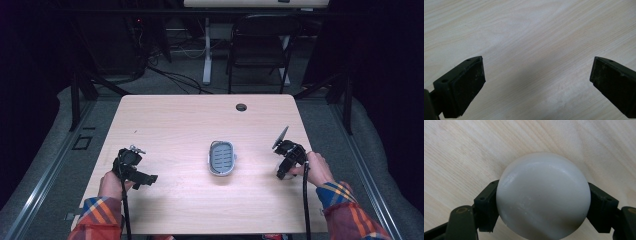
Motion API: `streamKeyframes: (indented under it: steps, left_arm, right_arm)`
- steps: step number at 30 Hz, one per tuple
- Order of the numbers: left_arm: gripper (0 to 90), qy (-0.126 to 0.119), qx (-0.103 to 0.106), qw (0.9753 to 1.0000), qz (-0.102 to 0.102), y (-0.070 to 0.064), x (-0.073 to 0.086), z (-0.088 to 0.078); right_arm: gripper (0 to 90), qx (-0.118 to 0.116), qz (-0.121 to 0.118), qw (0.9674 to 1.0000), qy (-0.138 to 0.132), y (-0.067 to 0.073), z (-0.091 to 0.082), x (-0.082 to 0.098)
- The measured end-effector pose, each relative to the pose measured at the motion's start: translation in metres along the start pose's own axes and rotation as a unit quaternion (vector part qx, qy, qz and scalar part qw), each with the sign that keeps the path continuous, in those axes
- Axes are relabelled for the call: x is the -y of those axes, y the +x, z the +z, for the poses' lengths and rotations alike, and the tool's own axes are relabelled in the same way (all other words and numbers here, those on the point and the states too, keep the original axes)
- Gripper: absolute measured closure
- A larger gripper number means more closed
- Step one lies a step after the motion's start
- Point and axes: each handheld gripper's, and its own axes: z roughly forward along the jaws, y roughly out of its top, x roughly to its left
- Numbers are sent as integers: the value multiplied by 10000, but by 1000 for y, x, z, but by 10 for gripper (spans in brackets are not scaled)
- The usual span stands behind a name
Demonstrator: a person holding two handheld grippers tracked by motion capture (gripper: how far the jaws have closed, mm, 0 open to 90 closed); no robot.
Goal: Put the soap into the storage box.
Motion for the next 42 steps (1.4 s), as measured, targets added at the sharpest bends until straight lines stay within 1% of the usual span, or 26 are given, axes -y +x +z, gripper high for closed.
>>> streamKeyframes:
  steps: [1, 2, 4, 5, 6, 7, 8, 9, 10, 11, 13, 14, 21, 22, 26, 28, 29, 30, 31, 32, 33, 34, 37, 40, 41, 42]
  left_arm:
    - [0, 0, 0, 10000, 0, 0, 0, 0]
    - [0, 3, -2, 10000, 1, 0, 0, 0]
    - [0, -9, -5, 10000, 1, 0, 0, 0]
    - [0, -3, -6, 10000, 2, 0, 0, 0]
    - [0, 0, -4, 10000, 0, 0, 0, 0]
    - [0, 0, -1, 10000, 2, 0, 0, 0]
    - [0, -1, -1, 10000, 1, 0, 0, 0]
    - [0, -7, -1, 10000, 7, 0, 0, 0]
    - [0, -7, -2, 10000, 6, 0, 0, 0]
    - [0, -6, -1, 10000, 6, 0, 0, 0]
    - [0, -15, 2, 10000, 10, -1, 0, 0]
    - [0, -15, 3, 10000, 10, -1, 0, 0]
    - [0, -15, 12, 10000, 6, 0, 0, 0]
    - [0, -13, 19, 10000, 3, 0, 0, 0]
    - [0, -17, 19, 10000, -7, 0, 0, 0]
    - [0, -13, 18, 10000, -18, 0, -1, 0]
    - [0, -20, 17, 10000, 3, 0, -1, 0]
    - [0, -22, 19, 10000, 8, 0, -1, 0]
    - [0, -19, 19, 10000, 9, 0, -1, 0]
    - [0, -11, 24, 10000, 14, 0, -1, 0]
    - [0, -14, 23, 10000, 11, 0, -1, 0]
    - [0, -15, 39, 10000, 14, 0, -1, 0]
    - [0, -23, 38, 10000, 10, -1, -1, 1]
    - [0, -18, 44, 10000, -12, -1, -2, 1]
    - [0, -23, 43, 10000, 4, -1, -2, 1]
    - [0, -13, 49, 10000, 9, -1, -2, 2]
  right_arm:
    - [240, 0, 0, 10000, 0, 0, 0, 0]
    - [240, 8, -93, 9999, 108, -1, -4, -1]
    - [240, 37, -120, 9998, 127, -1, -5, -1]
    - [240, 41, -110, 9999, 114, 0, -5, -1]
    - [240, 3, -23, 10000, -7, 1, -4, 0]
    - [240, 27, -42, 10000, 11, 1, -6, 0]
    - [240, 7, -114, 9999, 119, 0, -9, 0]
    - [240, 32, -121, 9999, 81, 0, -11, 0]
    - [240, -55, 142, 9995, -269, 3, -6, 3]
    - [240, -70, 149, 9995, -263, 3, -8, 3]
    - [240, -61, 114, 9996, -259, 3, -12, 3]
    - [240, -16, -1, 9999, -148, 3, -18, 2]
    - [240, 39, -147, 9998, -132, 4, -28, -1]
    - [240, 32, -165, 9998, -81, 5, -31, -3]
    - [240, 42, -184, 9997, -169, 7, -35, -6]
    - [240, 29, -185, 9997, -137, 8, -36, -7]
    - [240, -11, -109, 9996, -262, 10, -35, -8]
    - [240, 32, -198, 9996, -197, 10, -38, -10]
    - [240, -10, -138, 9994, -321, 12, -37, -11]
    - [240, 4, -172, 9995, -281, 13, -39, -13]
    - [240, 20, -212, 9993, -320, 13, -39, -15]
    - [240, 24, -305, 9994, -169, 13, -42, -17]
    - [240, -1, -290, 9992, -293, 18, -42, -22]
    - [240, 4, -375, 9990, -235, 20, -45, -28]
    - [240, -12, -341, 9989, -307, 22, -45, -29]
    - [240, -5, -435, 9987, -261, 23, -47, -33]
